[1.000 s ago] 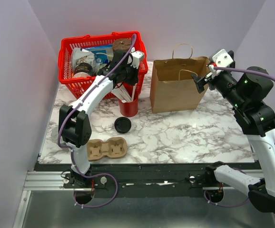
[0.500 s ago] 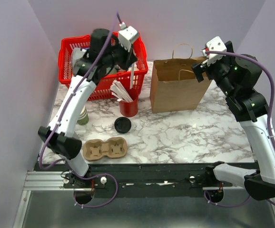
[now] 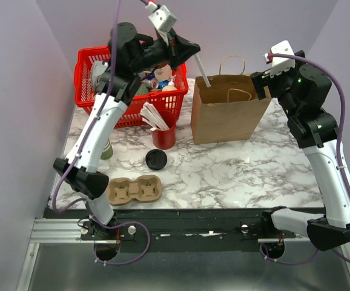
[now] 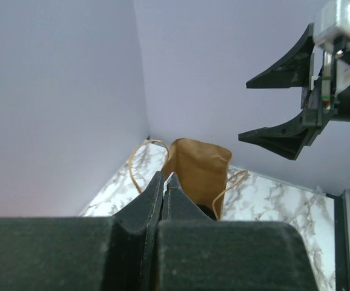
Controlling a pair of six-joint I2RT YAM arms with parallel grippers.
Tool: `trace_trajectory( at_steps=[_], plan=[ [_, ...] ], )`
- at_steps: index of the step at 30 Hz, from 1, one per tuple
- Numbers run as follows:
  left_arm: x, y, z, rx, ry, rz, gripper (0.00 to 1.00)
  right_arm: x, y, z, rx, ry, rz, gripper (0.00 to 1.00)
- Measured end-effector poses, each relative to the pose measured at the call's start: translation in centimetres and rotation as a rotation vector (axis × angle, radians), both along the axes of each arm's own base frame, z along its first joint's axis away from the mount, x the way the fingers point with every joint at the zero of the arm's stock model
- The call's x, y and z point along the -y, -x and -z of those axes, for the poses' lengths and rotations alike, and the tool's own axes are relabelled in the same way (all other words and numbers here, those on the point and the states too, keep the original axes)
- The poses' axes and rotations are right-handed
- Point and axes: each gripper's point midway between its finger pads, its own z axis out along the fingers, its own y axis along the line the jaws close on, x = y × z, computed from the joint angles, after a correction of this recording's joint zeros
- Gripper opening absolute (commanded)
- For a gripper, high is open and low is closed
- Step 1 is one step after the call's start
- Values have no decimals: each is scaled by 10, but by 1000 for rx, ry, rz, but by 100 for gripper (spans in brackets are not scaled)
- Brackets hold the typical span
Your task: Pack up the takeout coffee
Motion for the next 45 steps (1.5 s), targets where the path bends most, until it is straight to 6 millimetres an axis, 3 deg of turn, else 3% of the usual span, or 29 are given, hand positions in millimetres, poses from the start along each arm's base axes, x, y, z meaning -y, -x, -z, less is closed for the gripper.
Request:
trace_trajectory(
  at_steps=[3, 6, 7, 8, 11, 18, 22, 31, 36, 41, 45],
  plan=[
    [25, -17, 30, -71, -17, 35, 0, 2, 0, 0, -1, -12, 6, 100],
    [42, -27, 56, -123, -43, 52, 24, 2, 0, 1, -3, -15, 7, 100],
    [45, -30, 65, -142, -53, 54, 36, 2, 0, 1, -5, -14, 7, 100],
    [48, -31, 71, -152, -61, 53, 40, 2, 0, 2, -8, -12, 7, 100],
    [50, -33, 81, -173, -76, 46, 52, 2, 1, 7, -27, -4, 6, 100],
    [42, -38, 76, -128, -98, -21, 72, -4, 6, 21, -88, -18, -29, 100],
    [28, -36, 67, -79, -123, -88, 84, -11, 8, 28, -117, -41, -62, 100],
    [-29, -24, 47, 4, -195, -245, 97, -11, 1, 34, -141, -98, -25, 100],
    [-57, -35, 63, -36, -266, -333, 99, -9, -7, 38, -165, -144, 24, 100],
    [-94, -48, 92, -136, -345, -430, 99, -8, -8, 38, -181, -196, 54, 100],
    [-125, -56, 109, -218, -383, -507, 99, -7, -13, 25, -157, -224, 78, 100]
  ],
)
